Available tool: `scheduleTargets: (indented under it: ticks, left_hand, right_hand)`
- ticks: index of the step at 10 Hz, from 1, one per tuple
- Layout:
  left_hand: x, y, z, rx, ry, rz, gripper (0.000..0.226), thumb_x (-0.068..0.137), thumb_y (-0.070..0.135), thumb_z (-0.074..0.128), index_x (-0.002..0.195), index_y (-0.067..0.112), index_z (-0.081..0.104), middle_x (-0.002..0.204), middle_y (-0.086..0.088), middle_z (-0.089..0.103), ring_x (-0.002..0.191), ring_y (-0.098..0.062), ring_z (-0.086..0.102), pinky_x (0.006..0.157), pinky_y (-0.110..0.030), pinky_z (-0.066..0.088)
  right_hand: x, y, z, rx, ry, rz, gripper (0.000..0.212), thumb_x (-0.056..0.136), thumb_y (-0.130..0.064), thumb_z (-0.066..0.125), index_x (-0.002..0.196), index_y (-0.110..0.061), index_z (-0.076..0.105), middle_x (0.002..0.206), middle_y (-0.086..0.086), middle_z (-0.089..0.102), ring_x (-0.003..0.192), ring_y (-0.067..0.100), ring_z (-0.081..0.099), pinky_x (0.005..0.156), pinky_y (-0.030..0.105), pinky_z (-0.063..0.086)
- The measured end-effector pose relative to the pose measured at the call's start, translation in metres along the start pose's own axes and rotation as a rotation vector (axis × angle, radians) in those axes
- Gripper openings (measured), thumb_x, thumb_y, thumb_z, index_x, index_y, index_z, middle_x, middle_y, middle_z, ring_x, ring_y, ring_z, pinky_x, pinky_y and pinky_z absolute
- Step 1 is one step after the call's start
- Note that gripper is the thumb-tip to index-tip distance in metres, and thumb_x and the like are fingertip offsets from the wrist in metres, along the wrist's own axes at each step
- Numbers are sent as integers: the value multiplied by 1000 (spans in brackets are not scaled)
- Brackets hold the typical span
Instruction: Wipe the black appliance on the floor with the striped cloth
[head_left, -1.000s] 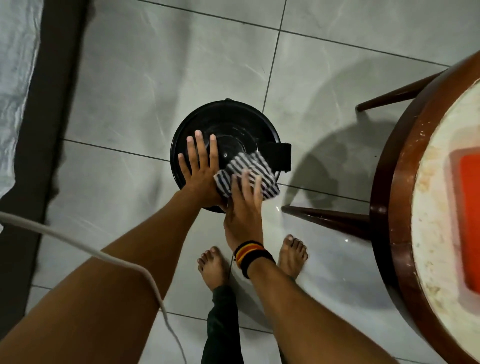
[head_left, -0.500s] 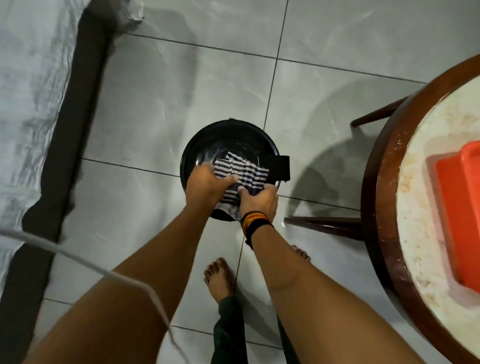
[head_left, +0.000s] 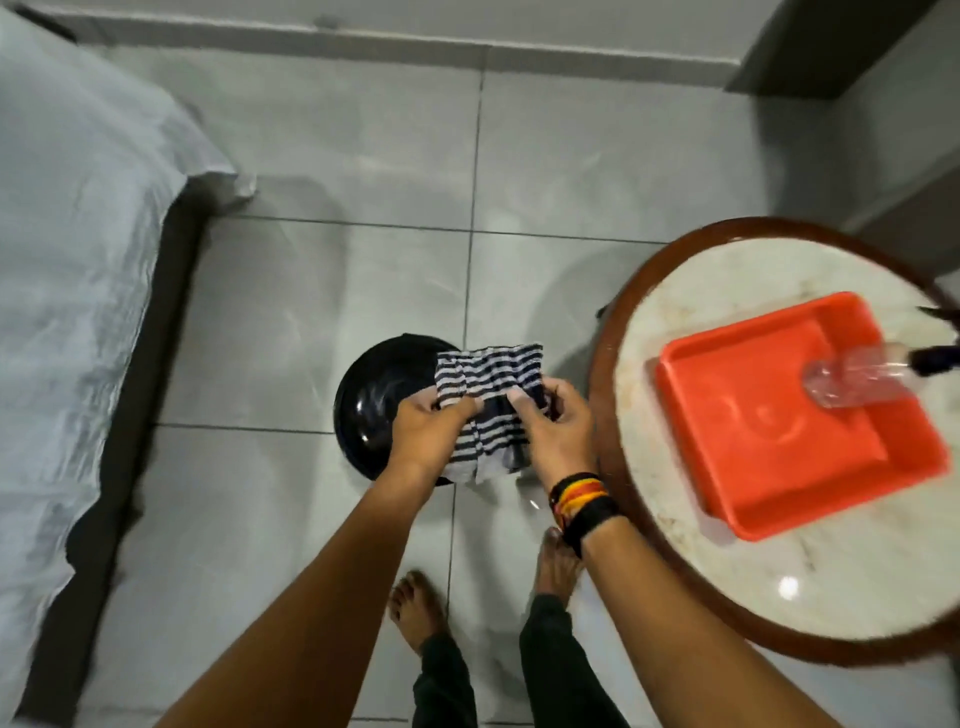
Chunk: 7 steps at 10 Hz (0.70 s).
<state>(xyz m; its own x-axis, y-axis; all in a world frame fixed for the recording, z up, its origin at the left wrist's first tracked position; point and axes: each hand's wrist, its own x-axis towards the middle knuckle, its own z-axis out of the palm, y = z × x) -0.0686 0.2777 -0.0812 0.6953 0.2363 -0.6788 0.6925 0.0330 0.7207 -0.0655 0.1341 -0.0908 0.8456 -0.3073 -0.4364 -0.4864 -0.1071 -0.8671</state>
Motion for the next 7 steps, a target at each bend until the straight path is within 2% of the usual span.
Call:
scheduleTargets:
  ticks: [1,2,3,4,5,6,7]
  left_hand:
    - [-43,38,59,-2,-29,68,16,87,13,81,103,13,81,96,-6,84,90,-23,81,85,-37,65]
    - [-74,61,135,29,-110,101,19,81,16,85,100,12,81,92,-4,83,86,-24,80,86,-41,67]
    - [-87,63,210,140,-157,85,29,83,20,83,111,15,77,104,-7,83,96,-29,79,90,-37,64]
    - [-85,51,255,359,-105,42,30,88,26,76,117,19,74,117,-8,79,110,-33,75,95,-34,60]
    - [-83,36,269,501,-67,110,22,96,23,68,116,15,73,119,-11,76,111,-36,72,97,-43,60]
    - [-85,27,267,683,34,475,31,105,23,55,134,14,60,131,-11,65,117,-29,66,98,-47,58]
    - [-67,25,248,873,30,825,46,109,24,47,154,14,45,150,-13,53,137,-29,52,114,-47,46]
  right_hand:
    - [-5,-43,-83,6,172,-68,14,91,-5,76,103,3,73,93,8,74,79,14,66,74,15,55]
    - [10,-54,-161,-34,325,-99,12,92,-1,73,102,5,73,93,13,73,86,21,66,83,31,54]
    - [38,-49,-225,-102,410,-54,9,92,-3,74,100,0,74,95,13,73,90,22,66,86,36,54]
    - [73,-32,-258,-229,324,33,9,90,-5,76,90,-13,73,92,10,73,86,21,65,86,40,57]
    - [98,-7,-270,-388,208,52,14,90,-11,77,83,-23,74,93,9,78,89,24,72,94,47,60]
    - [104,5,-266,-663,138,-46,29,96,-17,68,124,-14,73,133,16,72,126,35,65,111,44,50]
    - [88,2,-248,-836,131,-303,48,104,-18,51,152,-12,50,168,14,37,156,35,30,127,45,29]
